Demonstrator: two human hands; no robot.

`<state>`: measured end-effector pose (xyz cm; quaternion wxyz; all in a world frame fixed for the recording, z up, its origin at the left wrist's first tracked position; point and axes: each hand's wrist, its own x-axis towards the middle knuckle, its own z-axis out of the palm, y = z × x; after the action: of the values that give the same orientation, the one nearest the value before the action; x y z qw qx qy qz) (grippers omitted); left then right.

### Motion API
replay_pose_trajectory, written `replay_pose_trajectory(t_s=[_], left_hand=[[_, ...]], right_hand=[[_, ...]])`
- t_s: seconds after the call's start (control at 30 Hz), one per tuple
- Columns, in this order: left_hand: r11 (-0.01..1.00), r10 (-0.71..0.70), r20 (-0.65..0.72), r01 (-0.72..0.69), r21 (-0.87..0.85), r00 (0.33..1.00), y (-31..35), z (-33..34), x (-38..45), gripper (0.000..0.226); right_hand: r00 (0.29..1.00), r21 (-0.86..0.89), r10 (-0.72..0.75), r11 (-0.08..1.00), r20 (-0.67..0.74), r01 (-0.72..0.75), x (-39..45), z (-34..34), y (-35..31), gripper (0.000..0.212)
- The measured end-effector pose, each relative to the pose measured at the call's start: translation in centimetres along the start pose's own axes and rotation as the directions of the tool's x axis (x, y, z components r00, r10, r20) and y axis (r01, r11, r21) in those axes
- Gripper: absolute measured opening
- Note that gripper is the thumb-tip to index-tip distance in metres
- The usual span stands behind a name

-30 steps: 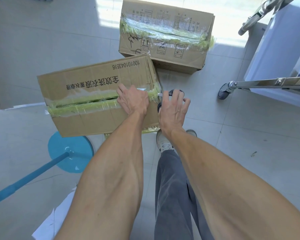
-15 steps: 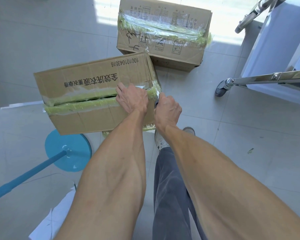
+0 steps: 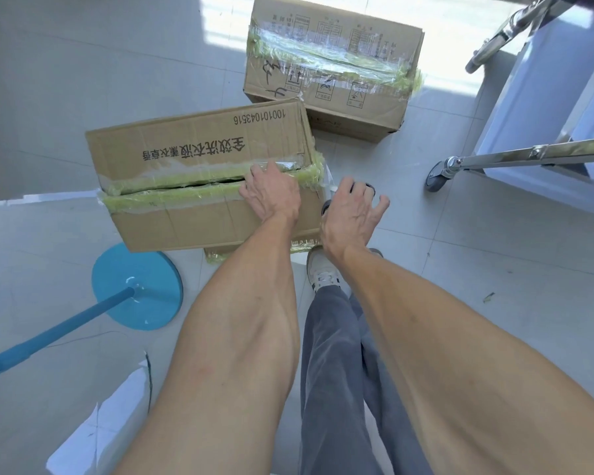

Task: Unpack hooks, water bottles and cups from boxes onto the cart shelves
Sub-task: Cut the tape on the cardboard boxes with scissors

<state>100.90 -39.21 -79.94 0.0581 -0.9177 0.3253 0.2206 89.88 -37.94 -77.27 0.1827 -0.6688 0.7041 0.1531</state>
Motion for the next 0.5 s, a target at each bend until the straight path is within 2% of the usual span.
replay_pose_trajectory(t_s=[0.1, 0.23, 0.33, 0.5], left_hand=[[1.0, 0.003, 0.056, -0.003, 0.007, 0.998, -0.1, -0.4, 0.1, 0.028], [1.0, -0.027, 0.118, 0.028, -0.001, 0.993, 0.8, -1.8, -0.3, 0.026], [1.0, 0.003, 0.068, -0.002, -0.025, 0.998, 1.5, -2.5, 0.6, 0.028], [0.99, 0.123, 0.033, -0.12, -0.077, 0.992, 4.3, -3.9, 4.0, 0.029]], right_hand=[[0.995, -0.011, 0.062, 0.998, 0.077, -0.061, -0.6, -0.8, 1.3, 0.023], [0.961, 0.132, 0.216, 0.962, 0.171, -0.24, -0.3, -2.7, 2.7, 0.008], [0.946, 0.183, 0.304, 0.93, 0.11, -0.32, 1.3, -3.9, 2.1, 0.008], [0.963, 0.247, 0.269, 0.934, -0.015, -0.257, 5.8, -3.9, 0.3, 0.011]])
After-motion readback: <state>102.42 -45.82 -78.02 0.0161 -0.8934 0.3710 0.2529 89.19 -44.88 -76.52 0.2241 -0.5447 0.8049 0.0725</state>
